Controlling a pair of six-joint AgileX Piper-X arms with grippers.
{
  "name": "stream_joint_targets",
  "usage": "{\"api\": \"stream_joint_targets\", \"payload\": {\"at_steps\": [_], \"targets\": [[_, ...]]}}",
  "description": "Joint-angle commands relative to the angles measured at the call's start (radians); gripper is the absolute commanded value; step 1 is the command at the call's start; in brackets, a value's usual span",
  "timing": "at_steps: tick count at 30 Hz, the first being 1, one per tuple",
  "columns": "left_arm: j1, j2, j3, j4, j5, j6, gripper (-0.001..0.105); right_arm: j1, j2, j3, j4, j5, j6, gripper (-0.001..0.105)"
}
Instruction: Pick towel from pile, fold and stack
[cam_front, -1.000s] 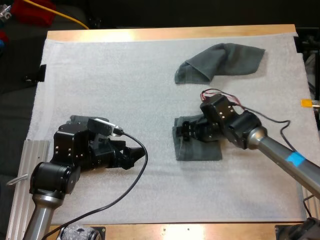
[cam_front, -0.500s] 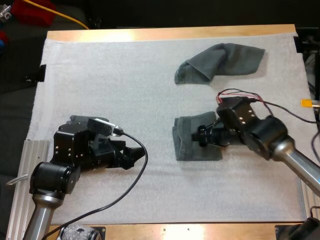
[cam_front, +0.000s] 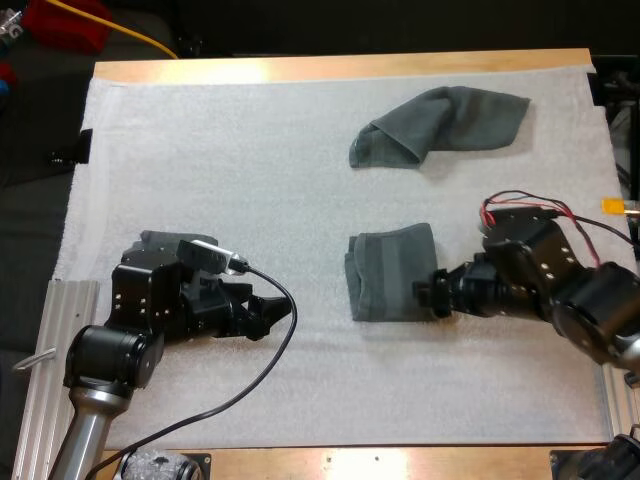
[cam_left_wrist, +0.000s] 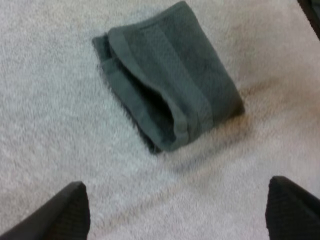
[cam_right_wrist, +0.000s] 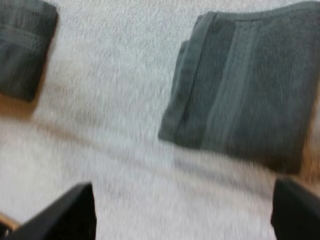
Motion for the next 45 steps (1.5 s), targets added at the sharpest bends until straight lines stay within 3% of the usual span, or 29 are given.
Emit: {"api": "stream_joint_targets", "payload": {"at_steps": [1, 6, 10, 14, 19, 26, 38, 45], "targets": [[0.002, 0.004, -0.002, -0.033, 0.005, -0.021, 0.071, 0.001, -0.022, -0.006, 0.016, -0.01, -0.009, 0.07], [0.002, 0.069, -0.002, -0.1, 0.031, -0.114, 0.071, 0.001, -0.063, -0.006, 0.015, -0.01, -0.008, 0.07], [-0.019, 0.15, -0.002, -0.13, 0.048, -0.139, 0.071, 0.001, -0.077, -0.006, 0.015, -0.01, -0.008, 0.07], [-0.091, 0.236, -0.002, -0.174, 0.03, -0.182, 0.071, 0.001, -0.077, -0.006, 0.015, -0.018, -0.008, 0.07], [-0.178, 0.333, -0.002, -0.264, -0.063, -0.256, 0.071, 0.001, -0.077, -0.006, 0.015, -0.018, -0.008, 0.07], [-0.225, 0.466, -0.004, -0.404, -0.066, -0.381, 0.071, 0.001, -0.077, -0.006, 0.015, -0.018, -0.005, 0.07], [-0.227, 0.677, -0.011, -0.589, -0.003, -0.562, 0.071, 0.001, -0.077, -0.006, 0.015, -0.018, -0.005, 0.07], [-0.227, 0.8, -0.103, -0.595, 0.039, -0.599, 0.071, 0.001, -0.077, -0.006, 0.015, -0.018, -0.005, 0.07]]}}
